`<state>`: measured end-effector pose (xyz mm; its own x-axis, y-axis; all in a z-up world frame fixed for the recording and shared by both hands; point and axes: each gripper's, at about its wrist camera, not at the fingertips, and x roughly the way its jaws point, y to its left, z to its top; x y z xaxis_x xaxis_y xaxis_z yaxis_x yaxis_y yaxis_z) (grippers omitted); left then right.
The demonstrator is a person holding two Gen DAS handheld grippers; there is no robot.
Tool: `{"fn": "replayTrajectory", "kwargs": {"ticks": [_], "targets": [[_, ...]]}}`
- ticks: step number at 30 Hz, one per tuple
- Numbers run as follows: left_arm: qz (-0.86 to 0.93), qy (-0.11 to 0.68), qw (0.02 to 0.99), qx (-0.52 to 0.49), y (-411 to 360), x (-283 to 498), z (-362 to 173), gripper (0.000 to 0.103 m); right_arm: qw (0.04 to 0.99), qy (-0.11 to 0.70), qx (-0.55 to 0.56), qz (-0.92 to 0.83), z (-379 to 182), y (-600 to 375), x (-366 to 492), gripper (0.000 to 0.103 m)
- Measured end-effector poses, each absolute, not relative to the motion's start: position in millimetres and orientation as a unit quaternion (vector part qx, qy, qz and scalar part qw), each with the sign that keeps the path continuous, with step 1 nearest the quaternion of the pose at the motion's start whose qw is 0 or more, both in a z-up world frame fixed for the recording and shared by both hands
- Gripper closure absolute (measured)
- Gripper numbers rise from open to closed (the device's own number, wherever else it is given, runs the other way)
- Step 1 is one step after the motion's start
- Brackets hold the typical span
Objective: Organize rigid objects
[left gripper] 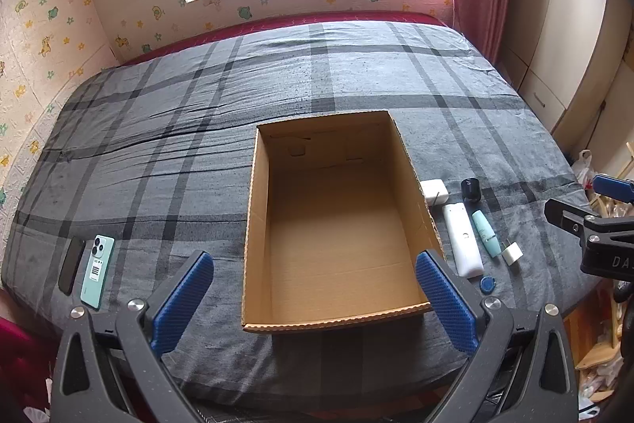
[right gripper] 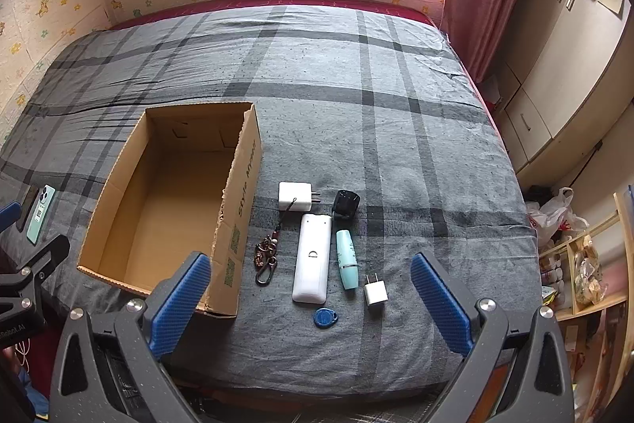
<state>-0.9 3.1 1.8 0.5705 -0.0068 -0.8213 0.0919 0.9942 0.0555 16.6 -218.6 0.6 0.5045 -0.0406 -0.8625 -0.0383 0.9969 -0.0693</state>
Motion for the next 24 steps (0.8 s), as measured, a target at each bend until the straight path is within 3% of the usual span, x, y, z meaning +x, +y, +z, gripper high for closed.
{"fn": "replayTrajectory", "kwargs": {"ticks": [24], "targets": [[-0.023, 0.468, 0.882, 0.042, 10.0, 3.9, -2.8, 0.000, 0.866, 0.498, -0.040, 0.003, -2.7, -216.3, 23.0, 0.000]]}}
